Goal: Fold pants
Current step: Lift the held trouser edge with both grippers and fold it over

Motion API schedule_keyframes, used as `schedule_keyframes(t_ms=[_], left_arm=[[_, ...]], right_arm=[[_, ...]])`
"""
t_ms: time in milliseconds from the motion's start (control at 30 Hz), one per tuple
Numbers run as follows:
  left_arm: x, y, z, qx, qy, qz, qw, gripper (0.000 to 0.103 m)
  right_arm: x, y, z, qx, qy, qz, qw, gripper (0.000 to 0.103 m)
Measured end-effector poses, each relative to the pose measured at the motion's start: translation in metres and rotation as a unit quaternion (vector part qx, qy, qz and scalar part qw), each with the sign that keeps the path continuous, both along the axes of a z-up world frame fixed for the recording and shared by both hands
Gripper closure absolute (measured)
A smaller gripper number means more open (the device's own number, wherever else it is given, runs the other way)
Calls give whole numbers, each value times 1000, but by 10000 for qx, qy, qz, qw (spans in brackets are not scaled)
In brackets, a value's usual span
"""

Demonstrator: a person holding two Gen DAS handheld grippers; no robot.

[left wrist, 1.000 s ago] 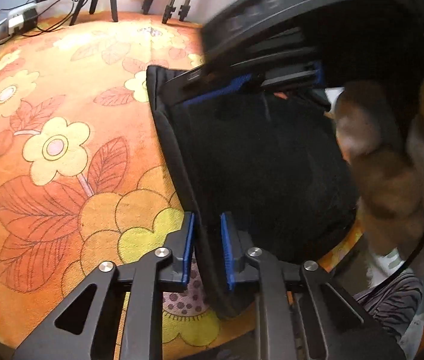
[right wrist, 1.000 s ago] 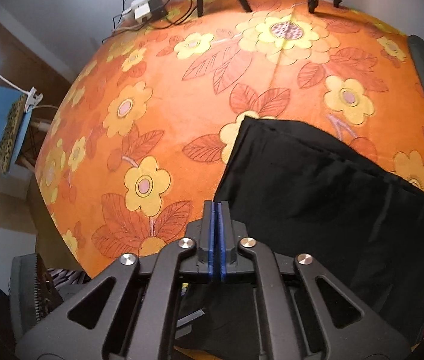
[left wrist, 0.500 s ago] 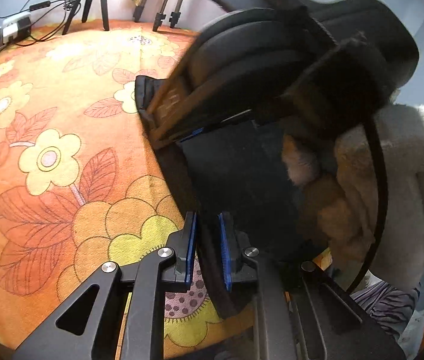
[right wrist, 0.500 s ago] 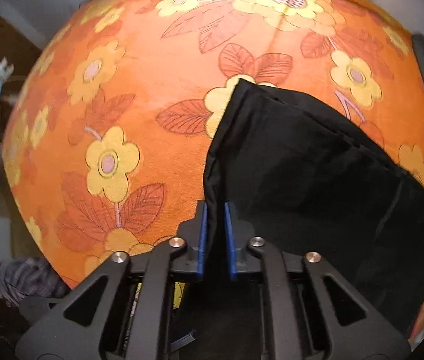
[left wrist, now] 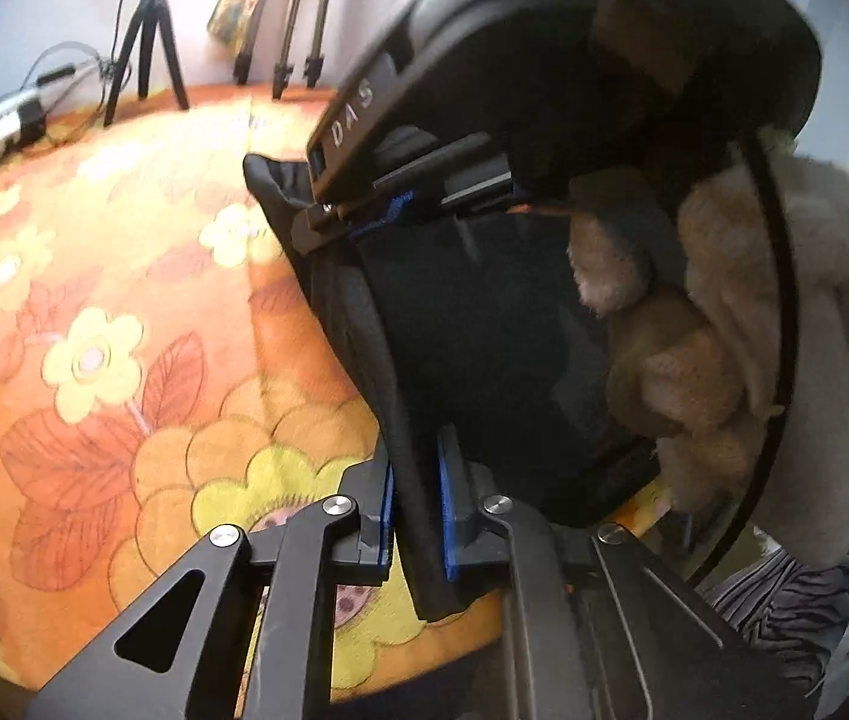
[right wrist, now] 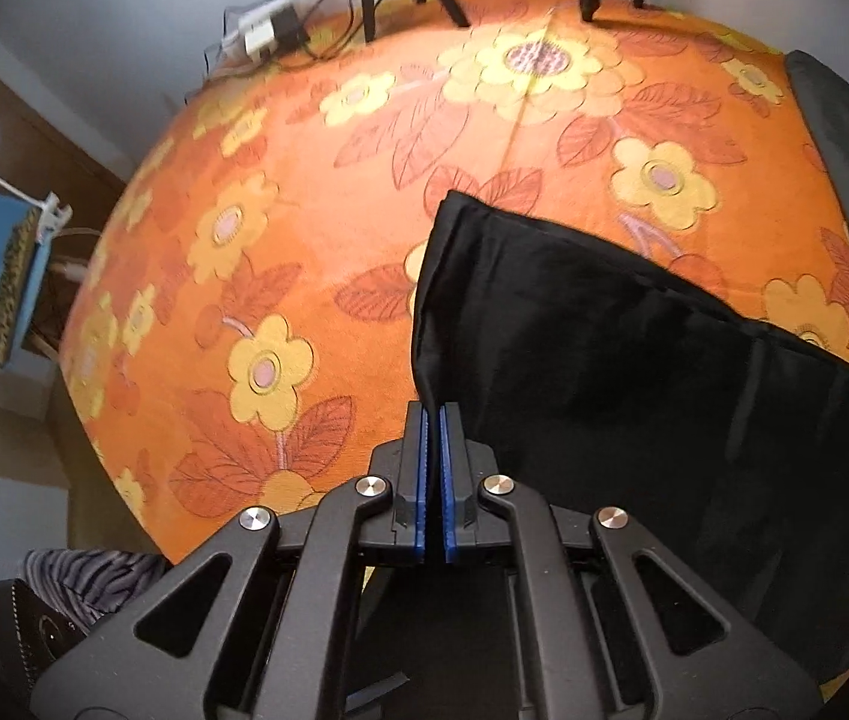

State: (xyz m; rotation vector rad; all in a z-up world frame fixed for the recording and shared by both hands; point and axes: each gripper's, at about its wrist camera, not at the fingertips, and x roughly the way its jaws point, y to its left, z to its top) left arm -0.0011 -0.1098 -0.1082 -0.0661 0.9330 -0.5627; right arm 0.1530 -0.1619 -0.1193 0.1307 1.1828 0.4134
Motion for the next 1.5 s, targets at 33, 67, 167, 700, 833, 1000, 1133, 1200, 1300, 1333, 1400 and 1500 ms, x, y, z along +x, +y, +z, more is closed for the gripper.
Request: schedule_keyframes(t_ms=[33,67,167,700,833,1000,1133,1200,1300,1333,1400,1500], left_arm=[[-2,-3,6,-25,-74,-39,10000,93],[-3,-4,9,-55,-106,-68,9999,93],[-4,-14,21,-196,-172,-195,9995,93],[3,-145,61,-704,-241,-1162,9904,95],[10,-180,45,-712,-97,-1398,9876,95],[31,-222,23,-639,153,-1584,9852,95],[36,-238,0,-460,250,-1707,9839,95],[37,-252,-4,-345,279,-1727,9840,95],[35,-265,-3,-185,308,-1740,9841,95],[34,-268,-2,-176,333,-1744,9840,93],[30,-273,0,-143,302,-1812,9829,86],[19,-280,9,-89,231,-2033,9788,73]], right_arm=[[-1,-3,3,82,-39,-35,10000,99],[-4,-11,10,180,-100,-78,9998,100],[-10,-28,23,353,-260,-177,9989,100],[-45,-208,64,1001,-839,-1365,9820,100],[-51,-254,51,1024,-802,-1680,9772,100],[-52,-304,21,1117,-626,-2019,9710,100],[-53,-332,-5,1229,-469,-2210,9664,100],[-52,-340,-16,1265,-417,-2254,9651,100],[-47,-344,-31,1155,-349,-2246,9670,100],[-45,-344,-34,1120,-326,-2235,9677,100],[-43,-346,-39,1037,-317,-2188,9697,100],[-41,-348,-43,961,-332,-2190,9704,99]])
